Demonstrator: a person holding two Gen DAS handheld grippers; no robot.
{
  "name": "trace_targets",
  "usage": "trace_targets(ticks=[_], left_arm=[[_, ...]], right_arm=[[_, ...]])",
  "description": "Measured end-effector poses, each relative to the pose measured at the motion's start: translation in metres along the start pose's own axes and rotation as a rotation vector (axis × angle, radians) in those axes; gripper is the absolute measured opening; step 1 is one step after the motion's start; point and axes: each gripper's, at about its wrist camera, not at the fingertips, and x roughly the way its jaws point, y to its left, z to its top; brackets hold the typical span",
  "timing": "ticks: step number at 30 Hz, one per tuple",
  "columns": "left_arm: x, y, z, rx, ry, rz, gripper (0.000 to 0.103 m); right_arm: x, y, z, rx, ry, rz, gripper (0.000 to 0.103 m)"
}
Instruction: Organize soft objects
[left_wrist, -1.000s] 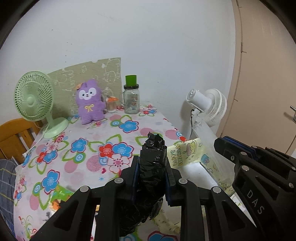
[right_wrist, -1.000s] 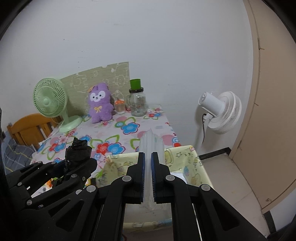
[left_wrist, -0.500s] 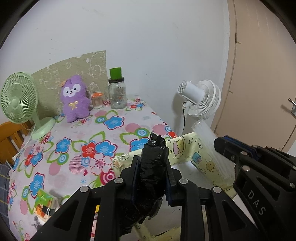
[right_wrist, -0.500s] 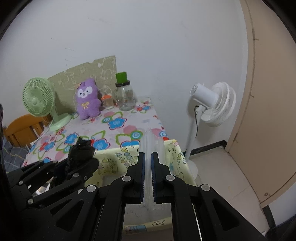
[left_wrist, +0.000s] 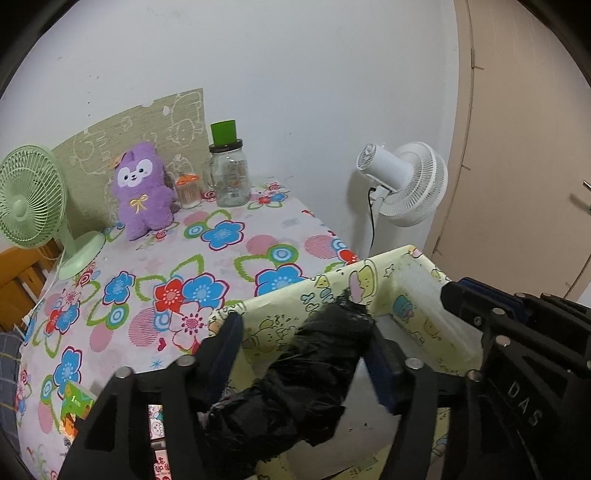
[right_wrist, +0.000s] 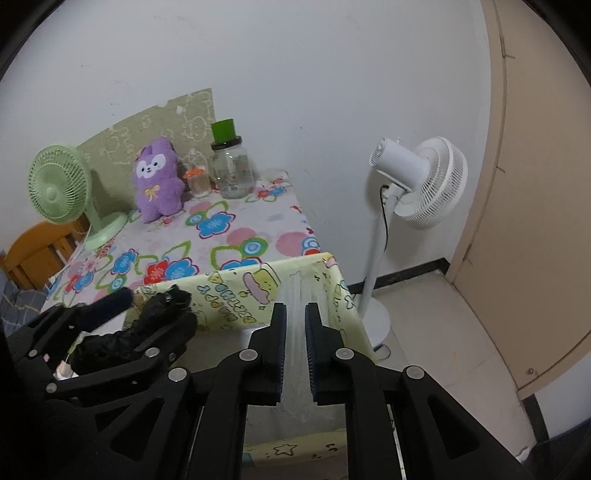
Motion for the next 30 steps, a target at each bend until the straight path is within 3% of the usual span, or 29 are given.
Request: trace_targets(ticks=[4,9,15,30], left_arm=[[-0.001,0.005,-0.002,0.005,-0.004,0.03,0.084],[-0.002,0.012,-0.006,0.005,0.007,0.034,0.095],[-0.009,0.005,-0.013,0.06,-0.004,0.029,0.098],[-0.024,0.014,-0.027,0.057,-0.019,0.012,0.1]], right_arm=[[0.002,-0.004,0.0,0.006,0.005,-0.016,0.029],[0.001,-0.012,-0.002,0.056,0.009,0.003,0.064],[-0.005,0.0,-0.004,0.024,-0.007,0.002,0.065],[-0.013,0.028,-0.014,-0.012,-0.005,0.01,0.068]])
